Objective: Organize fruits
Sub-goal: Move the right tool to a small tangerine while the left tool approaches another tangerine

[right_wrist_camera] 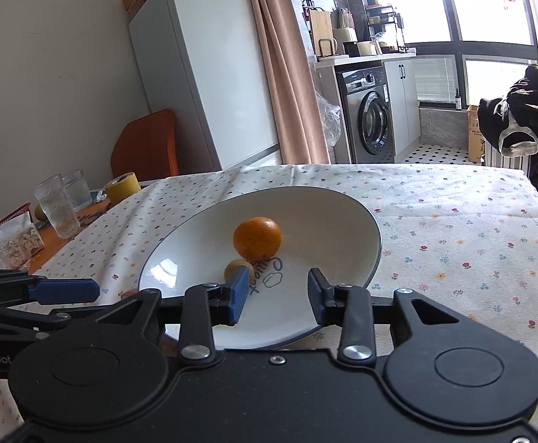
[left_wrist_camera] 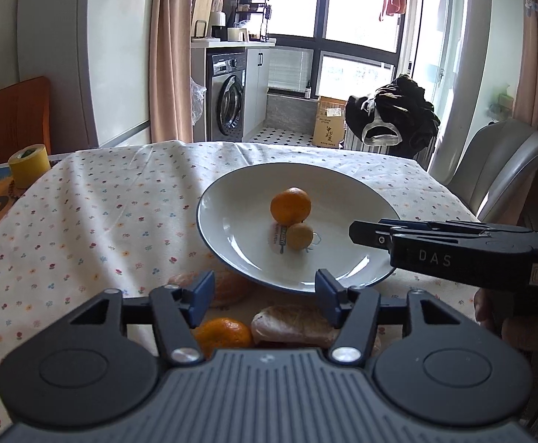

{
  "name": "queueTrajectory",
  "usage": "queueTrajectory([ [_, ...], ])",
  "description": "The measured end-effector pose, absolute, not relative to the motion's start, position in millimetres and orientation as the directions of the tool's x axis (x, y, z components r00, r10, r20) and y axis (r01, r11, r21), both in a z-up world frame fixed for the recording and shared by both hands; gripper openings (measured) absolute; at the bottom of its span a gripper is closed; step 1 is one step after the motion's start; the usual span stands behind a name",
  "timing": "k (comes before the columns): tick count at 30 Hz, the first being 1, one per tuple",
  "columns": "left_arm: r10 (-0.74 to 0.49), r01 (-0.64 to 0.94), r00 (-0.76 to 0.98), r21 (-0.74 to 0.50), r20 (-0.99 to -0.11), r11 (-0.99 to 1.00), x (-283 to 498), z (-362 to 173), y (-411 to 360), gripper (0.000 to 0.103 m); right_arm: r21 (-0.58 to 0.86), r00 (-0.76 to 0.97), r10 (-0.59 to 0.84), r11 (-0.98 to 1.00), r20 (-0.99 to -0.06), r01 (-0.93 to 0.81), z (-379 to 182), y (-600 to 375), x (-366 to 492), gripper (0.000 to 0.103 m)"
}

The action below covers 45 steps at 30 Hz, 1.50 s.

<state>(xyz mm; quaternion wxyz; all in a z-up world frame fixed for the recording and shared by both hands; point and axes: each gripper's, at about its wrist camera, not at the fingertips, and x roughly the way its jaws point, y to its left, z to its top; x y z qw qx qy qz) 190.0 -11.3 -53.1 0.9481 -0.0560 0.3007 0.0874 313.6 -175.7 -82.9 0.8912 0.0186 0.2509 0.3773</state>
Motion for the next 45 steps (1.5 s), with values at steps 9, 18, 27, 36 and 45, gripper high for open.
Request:
queueTrajectory([
  [9, 0.239, -0.289, 0.780, 0.006, -0.578, 0.957, 156, -46, -9, 0.072, 0.238, 0.552, 0.728, 0.668, -0.406, -0.705, -75, -175, 302, 0.044],
  [18, 0.300, -0.346, 0.774, 0.025, -0.558, 0.938, 125, -50, -14, 0.082, 0.216, 0.511, 0.765, 0.616, -0.391, -0.757, -62, -174, 286, 0.073],
  [27, 0.333, -0.404, 0.767, -0.011, -0.549, 0.915, 99, -52, -6, 0.083, 0.218, 0.455, 0.774, 0.584, -0.439, -0.782, -56, -168, 279, 0.083],
  [36, 0.337, -0.441, 0.764, -0.065, -0.549, 0.895, 86, -53, 8, 0.083, 0.192, 0.453, 0.767, 0.581, -0.454, -0.791, -52, -177, 248, 0.086],
  [45, 0.301, -0.412, 0.782, -0.090, -0.545, 0.907, 82, -56, 8, 0.083, 0.221, 0.459, 0.761, 0.598, -0.458, -0.770, -61, -183, 244, 0.086],
])
